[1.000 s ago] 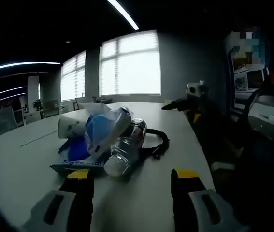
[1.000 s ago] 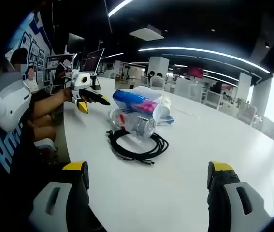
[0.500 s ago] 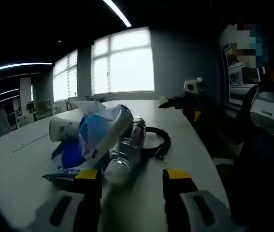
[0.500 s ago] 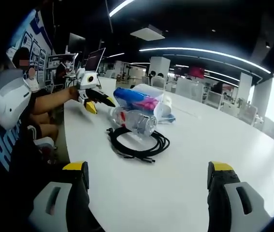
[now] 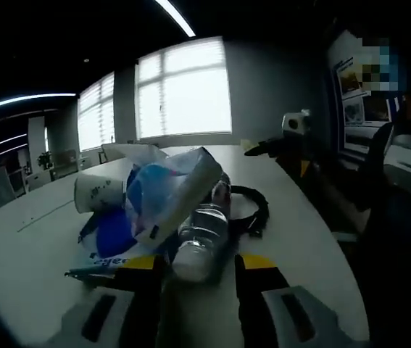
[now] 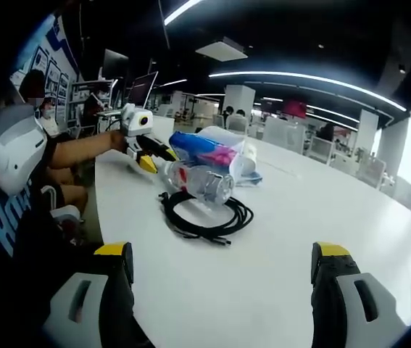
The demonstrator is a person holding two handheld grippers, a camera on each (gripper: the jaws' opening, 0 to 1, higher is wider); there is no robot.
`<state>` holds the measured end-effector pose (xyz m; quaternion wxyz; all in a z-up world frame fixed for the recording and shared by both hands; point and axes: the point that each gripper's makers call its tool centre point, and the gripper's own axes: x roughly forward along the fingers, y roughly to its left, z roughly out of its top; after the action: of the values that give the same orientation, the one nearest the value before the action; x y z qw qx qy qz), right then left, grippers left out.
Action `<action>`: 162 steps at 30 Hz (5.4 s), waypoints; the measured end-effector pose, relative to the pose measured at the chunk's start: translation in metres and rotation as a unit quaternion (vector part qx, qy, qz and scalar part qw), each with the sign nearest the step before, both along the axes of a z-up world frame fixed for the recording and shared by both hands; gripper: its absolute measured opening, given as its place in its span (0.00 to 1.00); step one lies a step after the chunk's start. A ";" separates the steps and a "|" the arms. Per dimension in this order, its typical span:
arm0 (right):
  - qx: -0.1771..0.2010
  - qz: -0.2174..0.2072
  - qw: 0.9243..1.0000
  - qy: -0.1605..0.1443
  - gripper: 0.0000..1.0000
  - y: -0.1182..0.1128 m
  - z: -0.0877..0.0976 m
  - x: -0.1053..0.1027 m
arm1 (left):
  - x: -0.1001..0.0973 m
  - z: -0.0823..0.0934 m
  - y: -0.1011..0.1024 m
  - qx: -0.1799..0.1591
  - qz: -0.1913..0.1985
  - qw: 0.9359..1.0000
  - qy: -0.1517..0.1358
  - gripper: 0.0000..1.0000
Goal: Arrange the tabletop items into an orderly group along one side of the table until the central work area is clear of visible clutter.
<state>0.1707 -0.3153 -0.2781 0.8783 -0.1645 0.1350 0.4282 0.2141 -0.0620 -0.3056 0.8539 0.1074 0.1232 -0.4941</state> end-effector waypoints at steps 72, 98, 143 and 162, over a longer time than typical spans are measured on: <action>0.006 -0.007 1.000 0.008 1.00 0.002 -0.001 0.001 | -0.017 0.039 -0.019 -0.025 -0.016 0.997 -0.077 0.18; 0.013 -0.013 1.000 0.003 1.00 -0.008 0.002 -0.001 | -0.022 0.092 -0.038 -0.034 -0.027 0.993 -0.108 0.19; 0.026 -0.031 0.999 -0.019 1.00 -0.029 0.016 -0.008 | 0.029 0.150 -0.149 -0.003 -0.131 0.986 -0.104 0.19; 0.033 -0.038 0.999 -0.012 1.00 -0.037 0.008 -0.012 | 0.049 0.147 -0.173 -0.009 -0.130 0.989 -0.072 0.20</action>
<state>0.1587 -0.3527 -0.2699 0.9006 -0.1355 0.1164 0.3963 0.2636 -0.2353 -0.1586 0.7902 0.1498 0.0419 -0.5928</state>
